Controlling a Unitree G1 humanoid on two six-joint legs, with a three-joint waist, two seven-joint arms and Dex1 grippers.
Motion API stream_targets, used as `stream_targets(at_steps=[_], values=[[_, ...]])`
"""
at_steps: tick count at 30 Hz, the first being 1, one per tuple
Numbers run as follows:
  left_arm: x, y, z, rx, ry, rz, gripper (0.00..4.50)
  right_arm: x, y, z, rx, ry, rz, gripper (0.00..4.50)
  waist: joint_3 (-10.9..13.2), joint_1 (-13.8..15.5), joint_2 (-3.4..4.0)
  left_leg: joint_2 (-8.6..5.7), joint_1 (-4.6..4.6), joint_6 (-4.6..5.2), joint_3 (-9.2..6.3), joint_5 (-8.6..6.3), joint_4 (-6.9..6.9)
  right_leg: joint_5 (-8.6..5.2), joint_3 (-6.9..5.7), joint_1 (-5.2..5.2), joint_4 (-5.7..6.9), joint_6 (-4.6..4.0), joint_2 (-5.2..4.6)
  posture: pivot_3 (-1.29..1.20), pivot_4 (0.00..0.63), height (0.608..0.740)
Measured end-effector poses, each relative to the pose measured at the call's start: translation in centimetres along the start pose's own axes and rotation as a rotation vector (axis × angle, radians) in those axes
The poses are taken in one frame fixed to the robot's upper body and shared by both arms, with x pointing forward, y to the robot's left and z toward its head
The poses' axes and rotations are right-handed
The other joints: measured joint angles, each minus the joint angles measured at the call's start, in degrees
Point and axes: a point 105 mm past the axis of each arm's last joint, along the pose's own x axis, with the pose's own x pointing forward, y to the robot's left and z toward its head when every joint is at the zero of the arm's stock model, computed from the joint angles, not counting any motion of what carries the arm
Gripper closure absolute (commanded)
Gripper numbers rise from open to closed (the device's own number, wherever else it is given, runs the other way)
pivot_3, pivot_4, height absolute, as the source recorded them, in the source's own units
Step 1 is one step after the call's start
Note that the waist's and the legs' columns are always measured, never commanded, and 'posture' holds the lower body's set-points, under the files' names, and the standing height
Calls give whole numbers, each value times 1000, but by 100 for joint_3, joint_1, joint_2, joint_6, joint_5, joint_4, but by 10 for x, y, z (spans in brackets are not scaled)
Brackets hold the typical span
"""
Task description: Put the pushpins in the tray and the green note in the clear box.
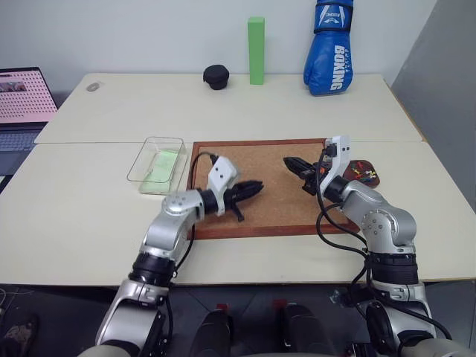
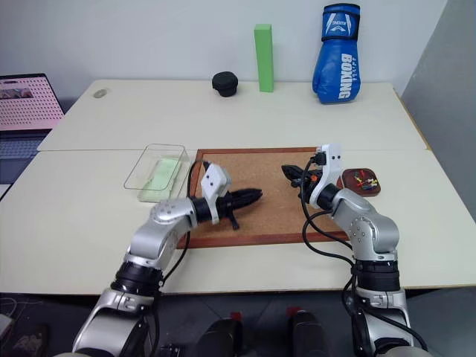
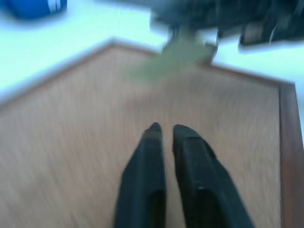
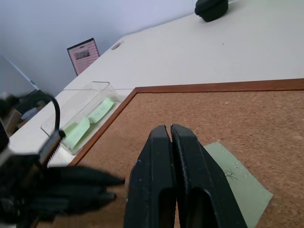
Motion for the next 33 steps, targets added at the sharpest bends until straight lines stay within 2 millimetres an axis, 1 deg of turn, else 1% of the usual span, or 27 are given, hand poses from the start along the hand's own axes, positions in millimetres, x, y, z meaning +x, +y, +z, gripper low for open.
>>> stream_targets(at_steps=[3,5,8,9,10,12,15,18,22,24,27,30,31,32,33], values=[[3,0,3,58,-3,-65,2751,-3,-3,-1,-6,22,-7,4500,2,1,-1,-1,-13,1,0,0,1,0,-4,-8,-4,0,-1,0,150,740],[1,6,8,117,2,-110,2352,-5,-5,-1,-11,31,-10,4500,3,0,-2,-1,-29,1,1,0,2,0,-1,-30,6,0,0,0,150,740],[0,17,19,215,-2,-162,1748,-8,-7,-1,-16,52,-10,4500,5,1,-4,-1,-31,1,3,0,3,0,0,-33,6,0,1,0,150,740],[0,21,20,248,-5,-172,1419,-10,-5,-1,-20,65,9,4500,4,-1,-4,-1,-31,1,4,0,3,0,0,-33,4,0,1,0,150,740],[0,22,19,262,-5,-177,1285,-11,-3,0,-25,69,21,4500,5,-3,-4,-1,-31,1,6,0,3,0,2,-33,4,0,1,0,150,740],[1,23,15,280,-4,-192,857,-13,3,3,-36,80,56,4500,5,-6,-4,-1,-32,2,5,-1,2,0,1,-34,3,0,1,0,150,740],[4,16,8,280,-6,-263,857,-14,13,1,-24,97,106,4500,7,-4,-8,0,-34,3,4,-1,2,0,0,-34,4,0,1,0,150,740],[7,12,5,292,1,-306,857,-14,18,1,-13,112,129,4500,8,-1,-10,-1,-34,3,3,-1,5,0,0,-34,5,0,1,0,150,740],[13,12,7,326,-5,-334,857,-14,33,5,-23,120,185,4500,8,-4,-11,0,-34,3,2,-1,8,0,-1,-34,9,0,2,0,150,740],[16,11,8,352,-3,-347,857,-13,39,3,-23,132,212,4500,8,-3,-11,0,-34,3,2,-1,8,0,-1,-34,10,1,2,0,150,740],[20,6,5,391,16,-382,857,-12,43,2,-18,135,223,4500,8,-5,-11,-1,-33,3,3,-1,9,0,1,-34,10,1,2,0,150,740],[21,2,-1,382,33,-406,857,-12,45,1,-11,139,232,4500,9,-7,-11,0,-34,3,0,-1,9,0,-2,-34,12,0,3,0,150,740],[21,1,-3,379,38,-412,1208,-11,46,1,-8,139,235,4500,9,-7,-11,0,-33,3,1,-1,9,0,-1,-34,14,0,3,0,150,740],[21,1,-4,378,41,-420,1291,-11,46,0,-8,141,236,4500,9,-7,-11,0,-33,3,1,-1,10,0,-1,-34,14,0,3,0,150,740],[20,0,-4,378,43,-425,1484,-11,47,0,-9,144,237,4500,9,-7,-11,0,-33,3,1,-1,11,0,-1,-34,15,0,3,0,150,740]])
